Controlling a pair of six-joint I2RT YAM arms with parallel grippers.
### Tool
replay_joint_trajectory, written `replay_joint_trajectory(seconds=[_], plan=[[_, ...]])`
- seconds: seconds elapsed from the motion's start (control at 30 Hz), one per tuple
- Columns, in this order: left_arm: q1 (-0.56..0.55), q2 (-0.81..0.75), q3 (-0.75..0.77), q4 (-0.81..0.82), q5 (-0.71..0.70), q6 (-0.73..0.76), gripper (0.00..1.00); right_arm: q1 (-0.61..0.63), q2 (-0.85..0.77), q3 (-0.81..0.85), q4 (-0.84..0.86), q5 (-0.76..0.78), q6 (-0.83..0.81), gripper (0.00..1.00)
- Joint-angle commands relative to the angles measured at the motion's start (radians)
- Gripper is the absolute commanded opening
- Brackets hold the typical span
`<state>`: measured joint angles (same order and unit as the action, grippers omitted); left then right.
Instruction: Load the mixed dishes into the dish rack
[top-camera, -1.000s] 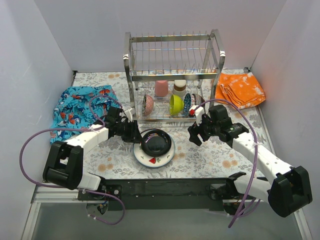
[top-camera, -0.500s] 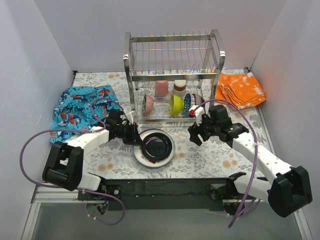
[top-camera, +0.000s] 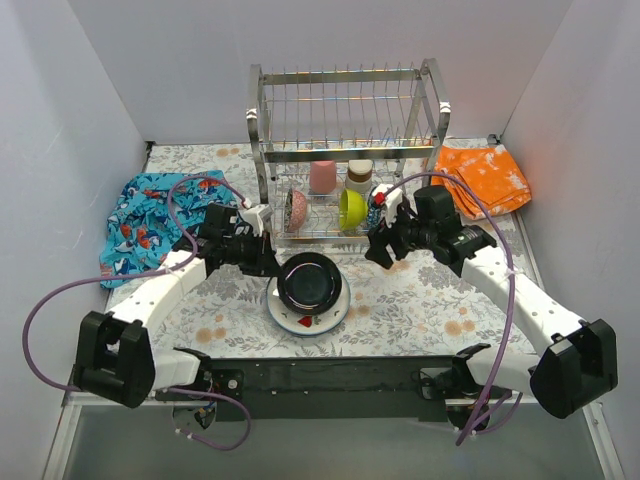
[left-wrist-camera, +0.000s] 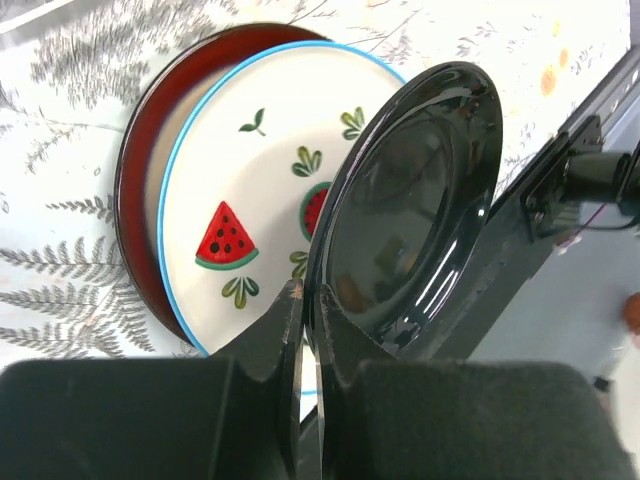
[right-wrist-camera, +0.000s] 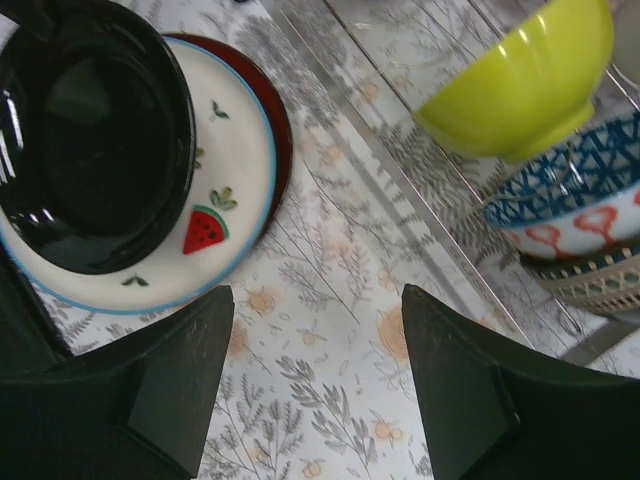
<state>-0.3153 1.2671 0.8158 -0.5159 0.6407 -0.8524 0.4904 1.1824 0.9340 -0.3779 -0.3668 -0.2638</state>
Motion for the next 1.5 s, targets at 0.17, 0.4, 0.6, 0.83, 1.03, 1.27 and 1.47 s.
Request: replay_joint_trajectory(seconds=[0.17,0.4,0.6,0.83,1.03,1.27,1.47], plan=[[0.005,-0.241,0.0,-0.059,0.047,0.177,0.0,0.099,0.063,0.089,0.099,-0.244,0.129,0.79],[0.004,-0.258,-0.003,-0.012,0.086,0.154,0.0,0.154,0.126,0.111,0.138,-0.29,0.165,0.8],[0.005,-0.255,-0.007,0.043,0.122,0.133,0.0,0.168,0.163,0.129,0.2,-0.307,0.232,0.78],[0.005,-0.282,-0.021,0.08,0.142,0.115,0.0,0.172,0.215,0.14,0.237,-0.359,0.28,0.67],[0.007,-0.311,-0.049,0.112,0.103,0.098,0.0,0.186,0.241,0.166,0.244,-0.382,0.302,0.09],[0.027,-0.319,0.1,0.076,-0.221,0.144,0.55,0.186,0.198,0.335,-0.019,-0.21,0.134,0.01],[0.032,-0.363,0.208,0.288,-0.606,0.21,0.79,0.186,0.166,0.597,-0.226,0.029,-0.051,0.01]])
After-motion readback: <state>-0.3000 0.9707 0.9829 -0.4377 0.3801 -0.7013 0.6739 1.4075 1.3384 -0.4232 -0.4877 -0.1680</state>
